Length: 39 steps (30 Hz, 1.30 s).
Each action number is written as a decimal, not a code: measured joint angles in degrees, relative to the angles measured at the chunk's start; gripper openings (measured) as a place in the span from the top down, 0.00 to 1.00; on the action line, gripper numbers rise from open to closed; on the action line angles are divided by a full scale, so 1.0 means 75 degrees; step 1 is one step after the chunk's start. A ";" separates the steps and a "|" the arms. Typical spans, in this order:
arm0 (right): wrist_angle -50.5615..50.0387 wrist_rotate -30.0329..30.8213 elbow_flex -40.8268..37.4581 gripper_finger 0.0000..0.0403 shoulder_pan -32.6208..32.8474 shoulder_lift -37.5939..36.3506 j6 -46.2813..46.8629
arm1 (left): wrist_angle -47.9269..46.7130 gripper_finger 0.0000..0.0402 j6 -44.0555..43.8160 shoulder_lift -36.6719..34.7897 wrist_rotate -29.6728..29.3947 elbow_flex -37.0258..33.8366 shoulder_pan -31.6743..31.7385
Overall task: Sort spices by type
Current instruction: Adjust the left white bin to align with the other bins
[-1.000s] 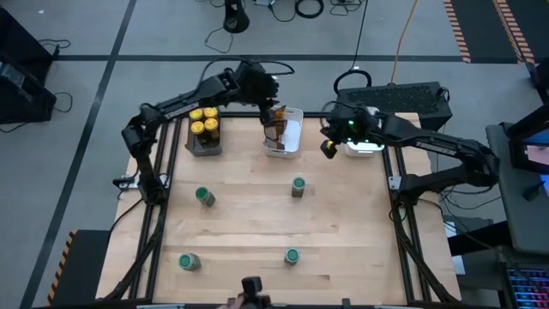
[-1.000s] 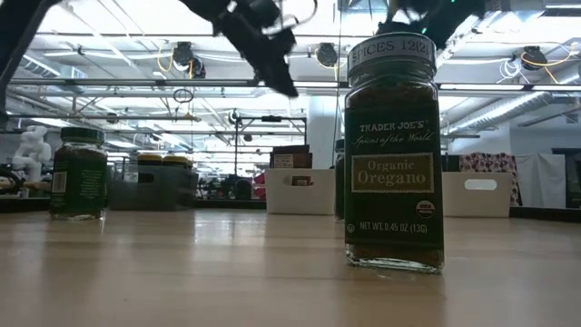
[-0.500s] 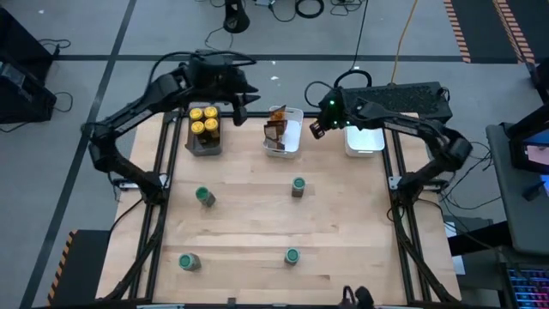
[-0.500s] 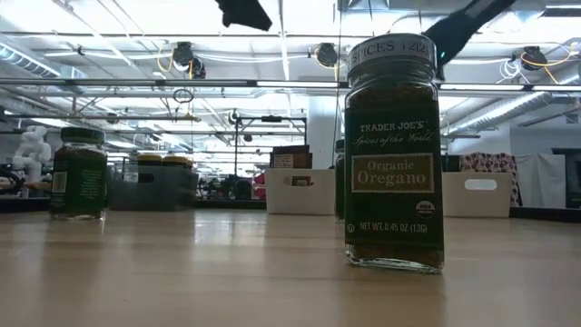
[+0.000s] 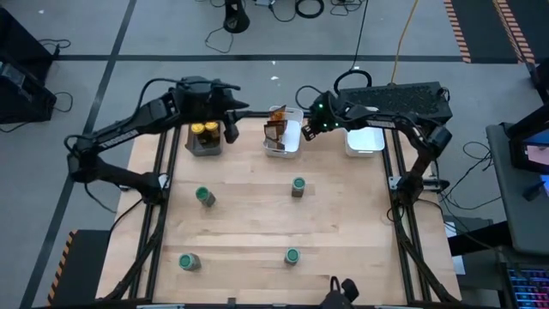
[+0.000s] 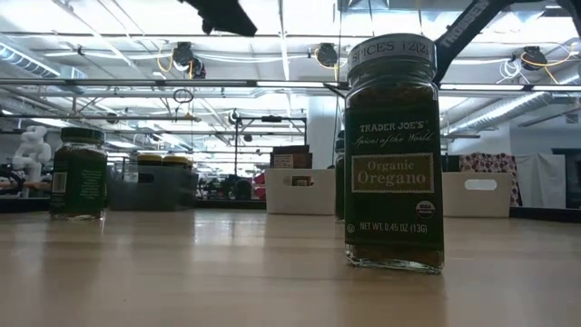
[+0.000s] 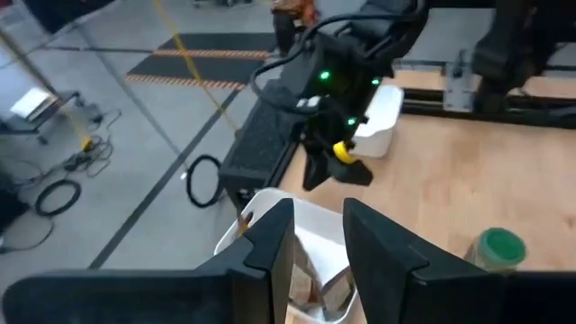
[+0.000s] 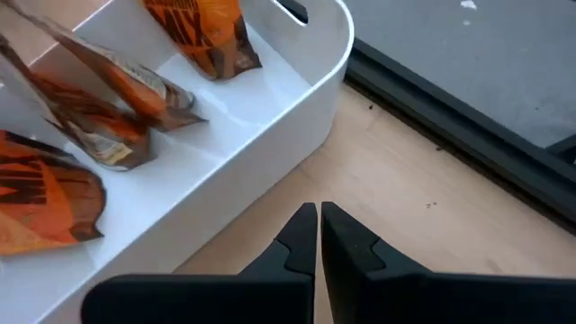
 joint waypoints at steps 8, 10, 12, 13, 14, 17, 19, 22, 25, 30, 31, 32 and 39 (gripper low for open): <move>0.0145 -0.0035 0.0000 1.00 0.0018 0.0355 0.0083 | 0.0237 0.74 -0.0435 -0.0892 -0.0679 -0.0935 0.0014; 0.0312 -0.0041 0.0003 1.00 0.0020 0.0391 0.0119 | 0.0232 0.74 -0.0545 -0.0991 -0.0691 -0.1023 0.0014; 0.0396 -0.0036 0.0000 1.00 0.0020 0.0403 0.0175 | 0.0260 0.74 -0.0566 -0.1079 -0.0692 -0.1058 0.0017; 0.0548 -0.0038 0.0000 1.00 0.0020 0.0403 0.0201 | 0.0290 0.74 -0.0564 -0.1108 -0.0696 -0.1080 0.0017; 0.0701 -0.0038 0.0001 1.00 0.0020 0.0403 0.0239 | 0.0344 0.74 -0.0564 -0.1120 -0.0694 -0.1106 0.0017; 0.0880 -0.0157 0.0029 1.00 0.0016 0.0403 0.0406 | 0.0399 0.74 -0.0564 -0.1116 -0.0694 -0.1155 0.0017; 0.1101 -0.0234 0.0042 1.00 0.0017 0.0430 0.0470 | 0.0466 0.74 -0.0564 -0.1119 -0.0694 -0.1189 0.0017; 0.1091 -0.0235 0.0050 1.00 0.0017 0.0447 0.0540 | 0.0503 0.74 -0.0562 -0.1134 -0.0694 -0.1291 0.0017; 0.1258 -0.0234 0.0050 1.00 0.0020 0.0452 0.0540 | 0.0516 0.74 -0.0563 -0.1140 -0.0694 -0.1350 0.0017; 0.1546 -0.0399 0.0050 1.00 0.0023 0.0452 0.0598 | 0.0516 0.74 -0.0561 -0.1145 -0.0681 -0.1358 0.0017; 0.1548 -0.0399 0.0050 1.00 0.0022 0.0452 0.0598 | 0.0516 0.74 -0.0561 -0.1145 -0.0673 -0.1358 0.0017; 0.1575 -0.0400 0.0050 1.00 0.0023 0.0452 0.0589 | 0.0516 0.74 -0.0561 -0.1145 -0.0662 -0.1358 0.0017; 0.1655 -0.0399 0.0050 1.00 0.0020 0.0452 0.0509 | 0.0508 0.74 -0.0544 -0.1192 -0.0652 -0.1360 0.0018</move>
